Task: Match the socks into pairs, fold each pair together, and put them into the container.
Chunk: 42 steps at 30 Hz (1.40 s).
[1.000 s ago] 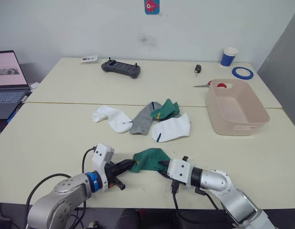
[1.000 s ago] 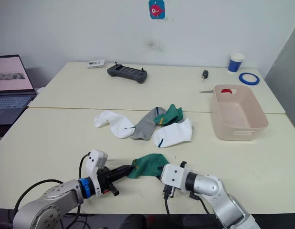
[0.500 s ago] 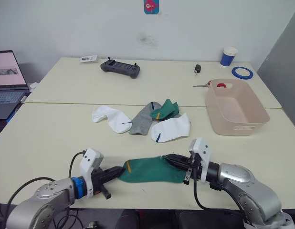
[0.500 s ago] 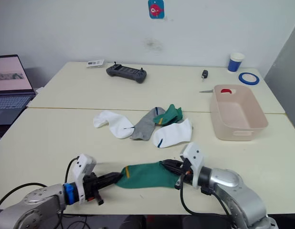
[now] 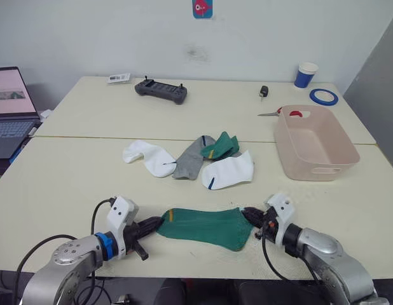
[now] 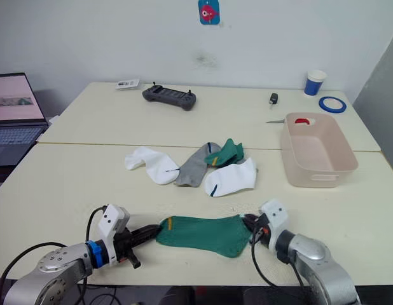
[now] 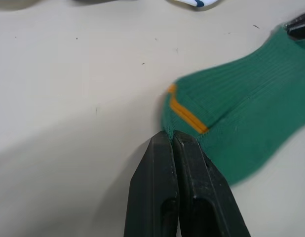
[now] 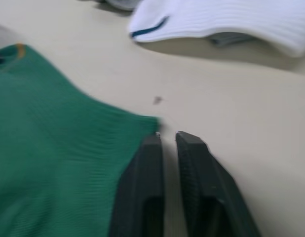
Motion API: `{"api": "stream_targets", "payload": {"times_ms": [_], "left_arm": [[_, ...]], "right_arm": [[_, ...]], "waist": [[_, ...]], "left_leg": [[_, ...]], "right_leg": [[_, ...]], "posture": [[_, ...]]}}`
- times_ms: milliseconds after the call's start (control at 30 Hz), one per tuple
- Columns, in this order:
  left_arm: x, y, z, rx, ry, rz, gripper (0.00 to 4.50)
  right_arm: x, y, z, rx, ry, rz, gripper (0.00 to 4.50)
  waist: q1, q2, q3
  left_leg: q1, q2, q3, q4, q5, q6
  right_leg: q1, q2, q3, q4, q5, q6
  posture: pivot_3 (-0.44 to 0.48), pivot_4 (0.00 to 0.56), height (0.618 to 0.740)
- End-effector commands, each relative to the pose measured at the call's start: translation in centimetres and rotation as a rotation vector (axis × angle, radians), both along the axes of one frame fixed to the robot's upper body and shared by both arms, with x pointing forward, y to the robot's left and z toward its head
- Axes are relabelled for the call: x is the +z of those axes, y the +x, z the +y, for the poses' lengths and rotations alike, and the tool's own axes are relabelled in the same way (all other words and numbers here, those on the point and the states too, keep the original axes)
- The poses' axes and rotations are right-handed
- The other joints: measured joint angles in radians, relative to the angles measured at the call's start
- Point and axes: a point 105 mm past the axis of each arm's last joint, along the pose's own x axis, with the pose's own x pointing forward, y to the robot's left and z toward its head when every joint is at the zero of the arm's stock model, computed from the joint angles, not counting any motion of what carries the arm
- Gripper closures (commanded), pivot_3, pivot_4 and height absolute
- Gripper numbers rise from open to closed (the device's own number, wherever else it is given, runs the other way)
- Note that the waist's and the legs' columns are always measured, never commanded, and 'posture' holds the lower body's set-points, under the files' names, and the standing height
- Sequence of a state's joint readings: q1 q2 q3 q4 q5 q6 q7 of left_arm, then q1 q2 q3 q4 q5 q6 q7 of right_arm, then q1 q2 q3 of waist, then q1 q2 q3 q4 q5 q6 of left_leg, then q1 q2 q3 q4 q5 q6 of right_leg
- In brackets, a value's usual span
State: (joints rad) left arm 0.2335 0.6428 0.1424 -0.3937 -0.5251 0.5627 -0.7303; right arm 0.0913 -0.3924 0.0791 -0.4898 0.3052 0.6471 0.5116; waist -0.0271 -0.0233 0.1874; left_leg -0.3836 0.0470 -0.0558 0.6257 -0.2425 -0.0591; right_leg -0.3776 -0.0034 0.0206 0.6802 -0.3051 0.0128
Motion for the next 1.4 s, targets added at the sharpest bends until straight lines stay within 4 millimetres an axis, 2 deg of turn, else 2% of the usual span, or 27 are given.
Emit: {"api": "stream_targets", "payload": {"times_ms": [33, 133, 233, 300, 567, 767, 867, 1000, 1233, 1367, 1400], "left_arm": [[-0.3, -0.3, 0.3, 0.024, 0.010, -0.001, 4.50], [-0.4, -0.5, 0.3, 0.045, 0.006, -0.006, 4.50], [-0.1, -0.5, 0.4, 0.070, -0.008, -0.023, 4.50], [0.0, -0.5, 0.5, 0.085, -0.009, -0.032, 4.50], [0.4, -0.3, 1.4, 0.173, -0.003, -0.071, 4.50], [0.0, -0.7, 1.6, 0.215, 0.011, -0.076, 4.50], [0.8, -0.4, 1.2, 0.214, -0.045, -0.109, 4.50], [0.8, -0.4, 1.5, 0.199, -0.029, -0.111, 3.54], [1.3, -1.4, 3.8, 0.224, -0.001, -0.116, 1.31], [2.5, -1.1, 5.9, 0.243, 0.020, -0.147, 0.02], [2.8, -0.8, 6.2, 0.246, 0.016, -0.155, 0.02]], "right_arm": [[1.4, 0.6, -0.7, -0.013, 0.009, -0.054, 2.82], [2.6, 0.8, -1.4, -0.004, -0.002, -0.106, 1.79], [4.2, 0.5, -1.0, 0.090, -0.015, -0.175, 0.70], [4.4, 0.4, -0.7, 0.132, -0.035, -0.199, 0.04], [3.7, -1.3, 1.1, 0.321, -0.093, -0.199, 0.04], [3.6, -0.7, 1.1, 0.339, -0.111, -0.213, 0.04], [3.7, -0.4, 1.3, 0.349, -0.116, -0.223, 0.04], [3.6, -0.1, 1.1, 0.366, -0.137, -0.228, 0.00], [3.6, -0.4, 0.1, 0.356, -0.176, -0.237, 0.00], [3.8, -0.5, -0.6, 0.330, -0.196, -0.250, 0.00], [3.9, -0.4, -0.7, 0.324, -0.198, -0.256, 0.00]], "waist": [[0.000, 0.000, 0.000], [0.000, 0.001, 0.000], [0.000, 0.001, 0.000], [0.000, 0.000, 0.000], [0.000, 0.000, 0.000], [-0.003, 0.000, 0.000], [-0.002, 0.000, 0.000], [-0.002, 0.000, 0.000], [-0.002, 0.000, 0.000], [0.000, 0.000, 0.000], [0.000, 0.000, 0.000]], "left_leg": [[0.000, 0.000, 0.000, 0.000, 0.000, 0.000], [0.000, 0.000, 0.000, -0.001, 0.000, 0.000], [0.000, 0.000, 0.001, 0.000, 0.000, 0.000], [0.000, 0.000, 0.001, 0.000, 0.000, 0.000], [0.000, 0.000, 0.000, -0.001, 0.000, 0.000], [0.000, 0.000, 0.000, 0.000, 0.000, 0.000], [0.000, 0.000, 0.000, 0.000, 0.000, 0.000], [0.000, 0.000, 0.000, 0.000, 0.000, 0.000], [0.000, 0.000, 0.000, -0.001, 0.000, 0.000], [0.000, 0.000, 0.000, 0.000, 0.000, 0.000], [0.000, 0.000, 0.000, 0.000, 0.000, 0.000]], "right_leg": [[0.000, 0.000, 0.000, 0.000, 0.000, 0.000], [0.000, 0.000, 0.000, 0.000, 0.000, 0.000], [0.000, 0.000, 0.000, 0.000, 0.000, 0.000], [0.000, 0.000, 0.000, 0.000, 0.000, 0.000], [0.000, 0.001, 0.000, 0.000, 0.000, 0.000], [0.000, 0.001, 0.000, 0.000, 0.000, 0.000], [0.000, 0.001, 0.000, 0.000, 0.000, 0.000], [0.000, 0.001, 0.000, 0.000, 0.000, 0.000], [0.000, 0.001, 0.000, 0.000, 0.000, 0.000], [-0.001, 0.001, 0.000, 0.000, 0.000, -0.001], [-0.001, 0.001, 0.000, 0.000, 0.000, -0.001]], "posture": [[0.000, 0.150, 0.740], [0.000, 0.150, 0.740], [0.000, 0.150, 0.740], [0.000, 0.150, 0.740], [0.000, 0.150, 0.740], [0.000, 0.150, 0.740], [0.000, 0.150, 0.740], [0.000, 0.150, 0.740], [0.000, 0.150, 0.740], [0.000, 0.150, 0.740], [0.000, 0.150, 0.740]]}}
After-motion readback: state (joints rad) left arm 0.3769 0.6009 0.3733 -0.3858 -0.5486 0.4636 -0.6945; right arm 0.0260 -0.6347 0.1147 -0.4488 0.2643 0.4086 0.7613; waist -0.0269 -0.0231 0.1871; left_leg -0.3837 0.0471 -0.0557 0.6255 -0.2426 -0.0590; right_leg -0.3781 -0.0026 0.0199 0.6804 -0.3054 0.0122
